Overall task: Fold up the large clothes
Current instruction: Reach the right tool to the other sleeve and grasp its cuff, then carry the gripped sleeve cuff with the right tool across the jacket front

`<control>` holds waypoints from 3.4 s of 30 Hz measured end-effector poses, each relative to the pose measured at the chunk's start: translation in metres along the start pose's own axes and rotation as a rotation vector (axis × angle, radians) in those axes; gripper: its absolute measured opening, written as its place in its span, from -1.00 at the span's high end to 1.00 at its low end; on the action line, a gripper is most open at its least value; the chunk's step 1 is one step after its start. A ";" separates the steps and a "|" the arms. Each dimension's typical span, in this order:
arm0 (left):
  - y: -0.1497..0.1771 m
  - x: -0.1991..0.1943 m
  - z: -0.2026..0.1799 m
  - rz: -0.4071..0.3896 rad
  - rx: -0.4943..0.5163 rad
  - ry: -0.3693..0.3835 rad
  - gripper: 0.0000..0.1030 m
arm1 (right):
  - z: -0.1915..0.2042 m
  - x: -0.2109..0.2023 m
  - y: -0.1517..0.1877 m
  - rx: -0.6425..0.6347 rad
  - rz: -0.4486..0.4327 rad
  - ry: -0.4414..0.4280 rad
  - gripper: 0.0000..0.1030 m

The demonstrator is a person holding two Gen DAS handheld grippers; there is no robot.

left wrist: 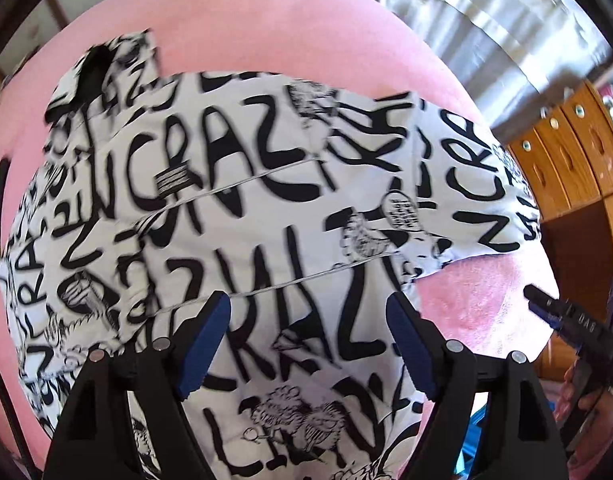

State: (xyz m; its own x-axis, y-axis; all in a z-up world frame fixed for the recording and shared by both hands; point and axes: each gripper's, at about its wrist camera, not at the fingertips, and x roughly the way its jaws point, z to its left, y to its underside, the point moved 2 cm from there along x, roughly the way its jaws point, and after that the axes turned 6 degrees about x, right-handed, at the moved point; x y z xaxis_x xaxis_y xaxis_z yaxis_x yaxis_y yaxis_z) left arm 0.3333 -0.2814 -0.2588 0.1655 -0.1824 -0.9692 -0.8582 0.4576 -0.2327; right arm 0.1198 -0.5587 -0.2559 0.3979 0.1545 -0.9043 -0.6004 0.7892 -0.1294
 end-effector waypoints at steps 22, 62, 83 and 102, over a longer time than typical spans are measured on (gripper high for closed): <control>-0.060 0.063 -0.079 0.086 0.118 -0.004 -0.54 | -0.119 0.019 -0.141 0.320 -0.230 0.010 -0.02; -0.031 0.004 0.035 -0.025 -0.113 -0.028 -0.54 | -0.033 -0.051 -0.129 0.294 -0.500 -0.296 0.80; 0.078 -0.052 0.236 -0.131 -0.339 0.026 -0.54 | 0.257 -0.012 0.026 -0.307 -0.400 -0.415 0.82; 0.095 -0.027 0.274 -0.075 -0.349 0.066 -0.55 | 0.290 0.141 0.148 -0.422 -0.050 -0.197 0.74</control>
State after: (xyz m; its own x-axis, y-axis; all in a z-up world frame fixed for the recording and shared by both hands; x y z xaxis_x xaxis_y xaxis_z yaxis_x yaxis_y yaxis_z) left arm 0.3804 0.0059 -0.2769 0.2120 -0.2649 -0.9407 -0.9610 0.1182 -0.2499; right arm 0.2887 -0.2477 -0.2844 0.5328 0.2647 -0.8038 -0.7908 0.4939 -0.3615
